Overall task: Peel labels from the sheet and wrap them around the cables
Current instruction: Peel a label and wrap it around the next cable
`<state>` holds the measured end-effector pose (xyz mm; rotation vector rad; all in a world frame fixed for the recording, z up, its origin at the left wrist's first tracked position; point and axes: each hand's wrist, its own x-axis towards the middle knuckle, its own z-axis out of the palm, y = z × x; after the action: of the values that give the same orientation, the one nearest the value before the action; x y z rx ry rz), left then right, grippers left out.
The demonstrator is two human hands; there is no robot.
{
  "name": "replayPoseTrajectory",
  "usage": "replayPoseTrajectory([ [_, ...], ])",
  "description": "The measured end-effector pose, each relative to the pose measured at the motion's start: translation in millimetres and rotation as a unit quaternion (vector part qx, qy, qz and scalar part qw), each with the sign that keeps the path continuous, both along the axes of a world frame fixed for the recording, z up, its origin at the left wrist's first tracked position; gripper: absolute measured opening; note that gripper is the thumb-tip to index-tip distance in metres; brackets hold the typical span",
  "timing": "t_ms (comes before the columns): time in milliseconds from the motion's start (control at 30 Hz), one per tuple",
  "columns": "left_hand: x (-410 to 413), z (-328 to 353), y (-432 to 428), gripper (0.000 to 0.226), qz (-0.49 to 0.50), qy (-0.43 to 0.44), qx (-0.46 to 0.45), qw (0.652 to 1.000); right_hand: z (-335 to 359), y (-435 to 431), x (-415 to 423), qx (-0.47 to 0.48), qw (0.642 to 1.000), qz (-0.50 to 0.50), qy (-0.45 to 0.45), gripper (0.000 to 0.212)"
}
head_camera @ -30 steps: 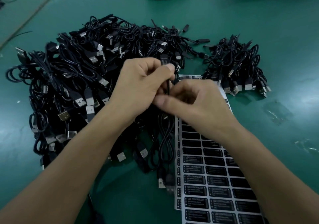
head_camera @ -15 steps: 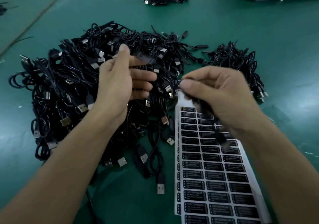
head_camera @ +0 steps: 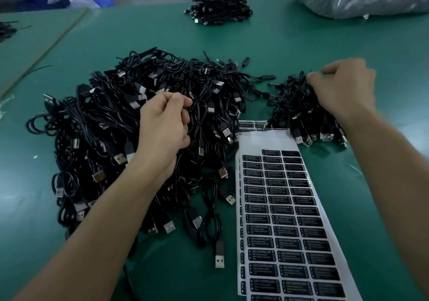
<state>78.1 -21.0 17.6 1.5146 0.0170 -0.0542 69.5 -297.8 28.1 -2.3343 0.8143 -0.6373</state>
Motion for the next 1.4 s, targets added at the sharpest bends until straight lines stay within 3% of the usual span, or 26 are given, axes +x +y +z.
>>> replayPoseTrajectory([
  [100,1.0,-1.2,-0.3,0.027,0.001,0.006,0.008,1.000,5.4,20.0,-8.9,-0.124,0.992,0.006,0.008,0.040],
  [200,1.5,-2.9,-0.5,0.027,0.002,0.010,0.012,1.000,10.7,55.7,-12.4,-0.178,0.978,0.103,-0.024,0.024],
  [300,2.4,-3.4,-1.1,0.026,0.006,0.012,0.011,1.000,7.3,100.3,-10.2,-0.093,0.967,0.238,0.016,0.019],
  [367,3.1,-4.1,-1.4,0.024,0.010,0.011,0.010,1.000,-2.4,122.8,-1.9,-0.061,0.959,0.272,0.055,0.024],
  [500,4.5,-6.2,-1.9,0.024,0.014,0.010,0.001,1.000,-18.2,146.5,15.5,-0.043,0.968,0.229,0.090,0.041],
  [800,5.6,-8.6,-2.6,0.023,0.016,0.011,0.008,1.000,-17.4,144.6,4.3,0.096,0.975,0.200,0.004,0.021],
  [900,5.0,-8.1,-2.6,0.026,0.020,0.013,-0.007,1.000,-22.4,148.0,-9.1,-0.005,0.983,0.183,0.010,0.033],
  [1000,5.4,-7.6,-3.4,0.031,0.031,0.021,-0.034,0.999,-24.3,162.4,-19.8,-0.135,0.963,0.218,0.086,0.049],
  [1133,5.4,-8.0,-2.2,0.036,0.039,0.017,-0.037,0.998,-26.5,177.8,-23.9,-0.193,0.942,0.257,0.094,0.034],
  [1200,4.9,-8.5,-1.7,0.037,0.038,0.012,-0.040,0.998,-24.4,176.4,-23.6,-0.135,0.945,0.278,0.104,0.040],
  [1300,4.5,-6.9,-0.8,0.038,0.032,0.018,-0.055,0.998,-14.9,166.9,-22.6,0.104,0.953,0.278,0.056,0.040],
  [1400,3.7,-6.0,2.0,0.040,0.004,0.009,-0.043,0.999,-1.1,156.4,-26.2,0.304,0.915,0.261,-0.039,0.034],
])
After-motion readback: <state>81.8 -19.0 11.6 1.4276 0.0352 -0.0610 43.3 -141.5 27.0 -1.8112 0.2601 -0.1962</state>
